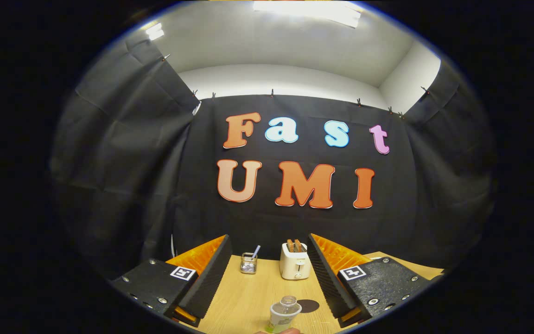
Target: Take the bottle from table, then pour the juice into the cup, finally place the bottle on the coaster
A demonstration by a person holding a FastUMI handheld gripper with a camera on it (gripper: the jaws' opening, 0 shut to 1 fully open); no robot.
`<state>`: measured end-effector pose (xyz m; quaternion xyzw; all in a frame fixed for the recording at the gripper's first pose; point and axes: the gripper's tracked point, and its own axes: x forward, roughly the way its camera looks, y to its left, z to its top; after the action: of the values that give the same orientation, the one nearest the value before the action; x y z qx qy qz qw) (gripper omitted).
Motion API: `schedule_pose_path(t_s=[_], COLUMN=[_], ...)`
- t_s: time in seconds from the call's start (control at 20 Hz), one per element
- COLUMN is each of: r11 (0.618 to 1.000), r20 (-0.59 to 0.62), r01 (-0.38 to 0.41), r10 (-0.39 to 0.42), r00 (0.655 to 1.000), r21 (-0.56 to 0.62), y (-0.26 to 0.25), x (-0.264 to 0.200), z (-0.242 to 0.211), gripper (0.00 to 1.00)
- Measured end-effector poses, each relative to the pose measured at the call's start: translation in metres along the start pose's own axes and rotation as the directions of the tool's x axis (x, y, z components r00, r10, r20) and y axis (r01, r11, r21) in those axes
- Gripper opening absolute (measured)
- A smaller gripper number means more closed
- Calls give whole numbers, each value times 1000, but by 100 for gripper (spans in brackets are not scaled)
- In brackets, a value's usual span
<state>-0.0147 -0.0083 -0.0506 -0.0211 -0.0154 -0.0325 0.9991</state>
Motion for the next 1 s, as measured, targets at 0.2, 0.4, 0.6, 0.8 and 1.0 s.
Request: schedule_pose_path(t_s=[0.2,0.4,0.6,0.8,1.0], r11=[1000,999,997,995,997], r20=[-11,-46,-81,-166,-277], r01=[23,52,73,97,72], r10=[-24,-52,-72,-92,-62], r00=[1000,998,994,982,959], r21=[-16,-4,12,24,25], y=[1,-8,-13,-20,-7], x=[-3,-3,-4,-4,-3], z=[-35,-78,-120,-172,-219], gripper=[97,97,97,96,97])
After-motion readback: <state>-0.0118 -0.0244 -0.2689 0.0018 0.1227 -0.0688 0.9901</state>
